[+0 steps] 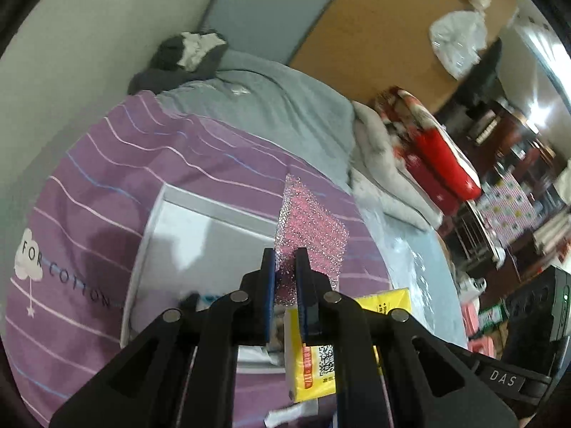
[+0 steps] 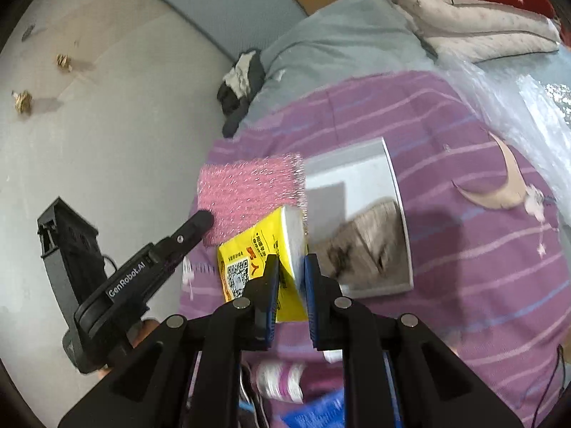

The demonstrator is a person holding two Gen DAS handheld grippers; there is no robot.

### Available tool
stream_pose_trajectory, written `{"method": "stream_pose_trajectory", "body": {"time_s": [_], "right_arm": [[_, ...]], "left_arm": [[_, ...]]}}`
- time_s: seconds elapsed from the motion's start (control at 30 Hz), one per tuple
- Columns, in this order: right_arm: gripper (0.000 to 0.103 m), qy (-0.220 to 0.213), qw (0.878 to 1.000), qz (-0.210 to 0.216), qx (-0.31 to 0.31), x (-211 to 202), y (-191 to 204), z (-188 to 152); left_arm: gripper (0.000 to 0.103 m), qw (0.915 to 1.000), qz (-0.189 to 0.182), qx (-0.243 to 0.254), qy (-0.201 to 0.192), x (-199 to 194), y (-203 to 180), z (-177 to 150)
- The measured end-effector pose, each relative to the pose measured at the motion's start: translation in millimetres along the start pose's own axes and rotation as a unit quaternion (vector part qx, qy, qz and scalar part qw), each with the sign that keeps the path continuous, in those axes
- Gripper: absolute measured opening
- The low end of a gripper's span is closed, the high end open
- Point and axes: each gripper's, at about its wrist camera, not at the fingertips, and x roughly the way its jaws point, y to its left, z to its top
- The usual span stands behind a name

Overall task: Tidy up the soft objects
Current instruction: 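Carry the pink sponge over the box with left tool while right tool carries the yellow packet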

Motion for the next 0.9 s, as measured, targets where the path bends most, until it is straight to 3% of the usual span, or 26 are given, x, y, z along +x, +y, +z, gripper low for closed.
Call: {"method": "stream_pose_trajectory", "body": {"time_s": [0.13, 0.27, 0.4, 0.53, 0.73, 0.9], "right_arm": [[0.013, -0.011, 1.0, -0.023, -0.017, 24.6, 14.4, 18.8], [0.013, -0.025, 0.998, -0.043, -0.026, 47.8, 21.6, 30.9], [0.013, -0.042, 0.996, -0.069, -0.034, 64.9, 12.9, 27.6], [0.012, -0.051, 0.996, -0.066, -0.024, 78.1, -6.6, 26.1], [0.012, -0.052, 0.994, -0.098, 0.0, 98.7, -33.2, 30.8], [0.012, -0.064, 0.993, -0.098, 0.003, 105.8, -38.3, 29.7]], "left_arm": [[0.012, 0.9995, -0.001, -0.026, -0.016, 10.7, 19.0, 9.1], [0.012, 0.9991, 0.022, -0.031, -0.019, 27.7, 32.0, 9.8], [0.012, 0.999, 0.015, -0.032, -0.026, 34.5, 44.0, 1.6], [0.012, 0.999, 0.015, -0.04, -0.016, 47.3, 50.0, 4.9], [0.012, 0.9974, 0.055, -0.042, 0.021, 74.0, 55.0, -3.1], [0.012, 0.9936, 0.11, -0.022, 0.016, 79.4, 53.5, -8.0]]}}
